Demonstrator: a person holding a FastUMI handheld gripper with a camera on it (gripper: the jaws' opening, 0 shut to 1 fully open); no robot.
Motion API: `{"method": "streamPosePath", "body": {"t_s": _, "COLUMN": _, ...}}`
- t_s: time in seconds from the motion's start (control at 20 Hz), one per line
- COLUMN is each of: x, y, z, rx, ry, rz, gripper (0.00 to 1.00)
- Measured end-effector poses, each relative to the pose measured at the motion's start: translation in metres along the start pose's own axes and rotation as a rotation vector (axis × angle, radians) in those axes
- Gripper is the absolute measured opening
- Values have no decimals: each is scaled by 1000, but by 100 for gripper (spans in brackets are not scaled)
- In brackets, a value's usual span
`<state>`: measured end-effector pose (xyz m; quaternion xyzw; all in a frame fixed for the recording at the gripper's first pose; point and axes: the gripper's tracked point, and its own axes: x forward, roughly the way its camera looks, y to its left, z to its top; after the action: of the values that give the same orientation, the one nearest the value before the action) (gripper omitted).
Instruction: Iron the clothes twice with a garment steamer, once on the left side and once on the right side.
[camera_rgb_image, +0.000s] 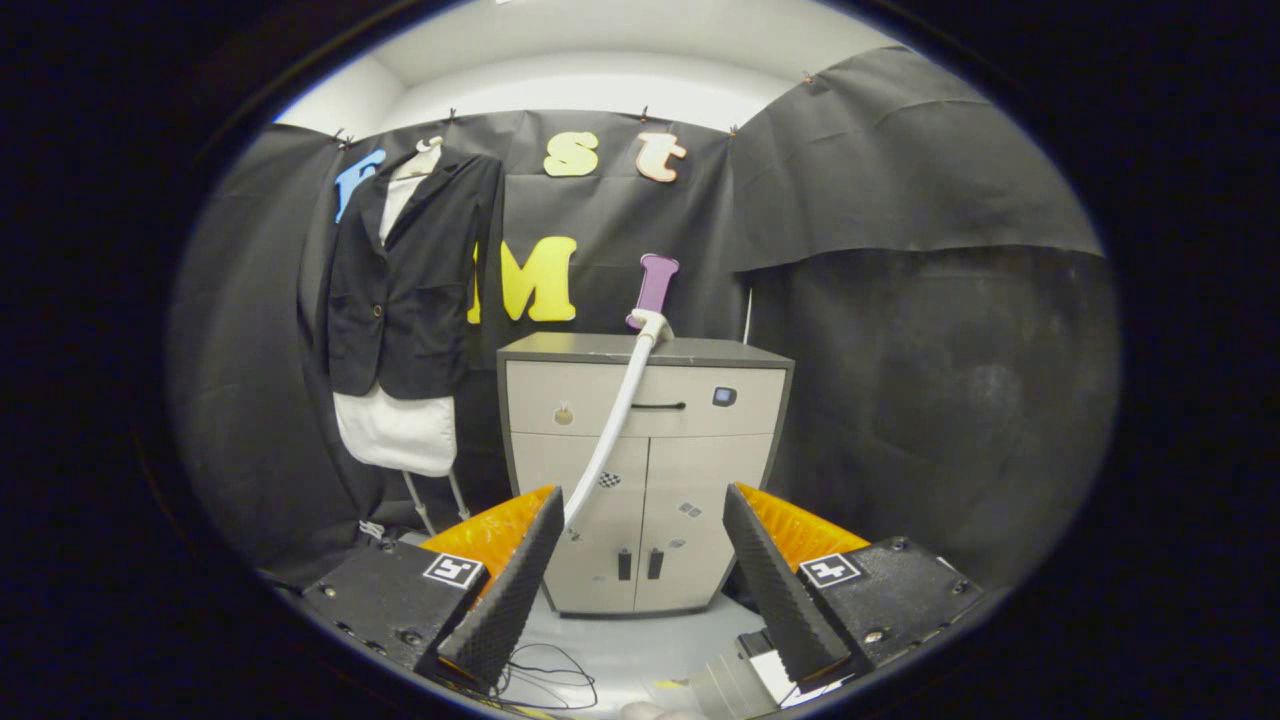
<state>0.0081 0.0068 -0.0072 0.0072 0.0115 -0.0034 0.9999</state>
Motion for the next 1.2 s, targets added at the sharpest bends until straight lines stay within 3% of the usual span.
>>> {"method": "streamPosePath", "body": {"t_s": 0.25, "x": 11, "y": -13, "z": 12, "rx": 1, "ry": 6, "rz": -9, "gripper": 100}}
{"method": "streamPosePath", "body": {"t_s": 0.5, "x": 51, "y": -31, "z": 43, "rx": 16, "ry": 3, "rz": -5, "gripper": 100}}
{"method": "streamPosePath", "body": {"t_s": 1.2, "x": 269, "y": -55, "z": 144, "rx": 45, "ry": 62, "rz": 77, "gripper": 100}}
